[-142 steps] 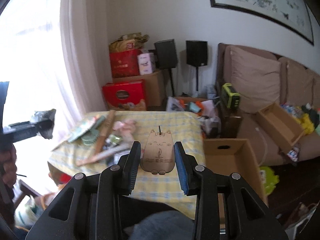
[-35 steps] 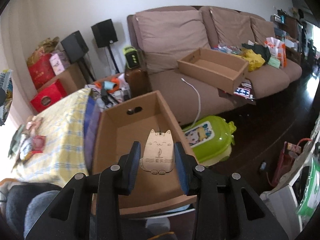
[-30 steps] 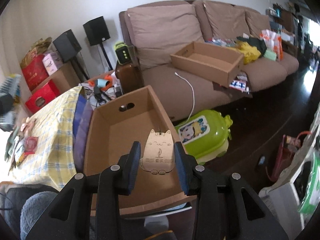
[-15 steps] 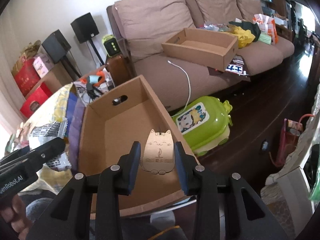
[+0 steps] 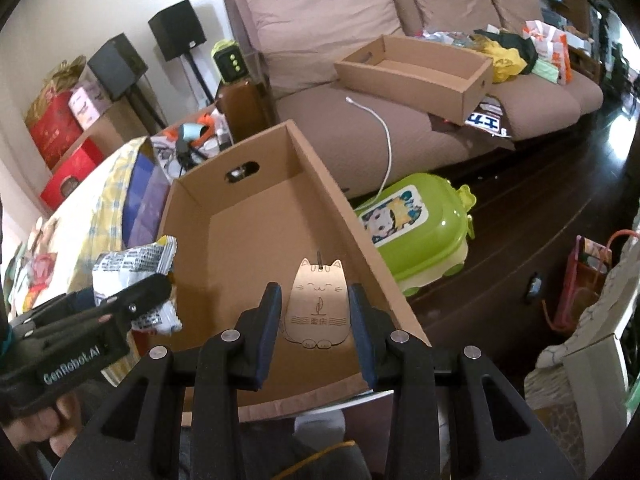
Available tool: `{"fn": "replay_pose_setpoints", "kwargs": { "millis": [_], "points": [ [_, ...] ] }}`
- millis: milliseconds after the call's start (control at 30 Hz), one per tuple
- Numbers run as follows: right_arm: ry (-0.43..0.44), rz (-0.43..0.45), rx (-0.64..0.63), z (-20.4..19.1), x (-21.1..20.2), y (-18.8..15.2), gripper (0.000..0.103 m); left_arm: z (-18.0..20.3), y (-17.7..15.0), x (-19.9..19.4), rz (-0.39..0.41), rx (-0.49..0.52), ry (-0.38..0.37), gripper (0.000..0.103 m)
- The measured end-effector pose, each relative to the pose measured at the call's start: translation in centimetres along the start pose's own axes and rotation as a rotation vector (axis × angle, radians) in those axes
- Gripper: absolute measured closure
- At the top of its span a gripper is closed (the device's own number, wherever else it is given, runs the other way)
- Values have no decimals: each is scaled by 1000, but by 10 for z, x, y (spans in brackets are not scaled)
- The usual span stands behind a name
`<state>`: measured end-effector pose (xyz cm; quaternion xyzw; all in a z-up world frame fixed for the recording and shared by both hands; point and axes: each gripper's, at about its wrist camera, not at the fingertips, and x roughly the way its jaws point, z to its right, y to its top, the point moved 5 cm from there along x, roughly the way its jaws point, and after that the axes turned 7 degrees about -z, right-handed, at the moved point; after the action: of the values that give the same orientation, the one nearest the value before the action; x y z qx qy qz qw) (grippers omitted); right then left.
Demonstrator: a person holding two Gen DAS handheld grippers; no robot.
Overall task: Organize objects
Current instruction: 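Lower the white snack bag into the cardboard box and open the left gripper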
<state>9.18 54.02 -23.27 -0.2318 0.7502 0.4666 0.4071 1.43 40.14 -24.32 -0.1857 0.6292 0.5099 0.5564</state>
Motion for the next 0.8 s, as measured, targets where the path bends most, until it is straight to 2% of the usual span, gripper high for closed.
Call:
{"fn": "replay_pose_setpoints", "kwargs": {
  "millis": [100,333,600,800],
  "points": [
    [-26,-21,-22,0,7,-3,69,-1,2,4,9,8,-13,46],
    [-13,-53,-29,2,16,-7,69,4,2,9,0,24,-21,46],
    [-1,-64,-17,4,17,-9,69,26,-2,11,20,126,25,46],
    [16,-61,-12,2,16,-8,69,26,-3,13,11,127,51,45]
  ]
}}
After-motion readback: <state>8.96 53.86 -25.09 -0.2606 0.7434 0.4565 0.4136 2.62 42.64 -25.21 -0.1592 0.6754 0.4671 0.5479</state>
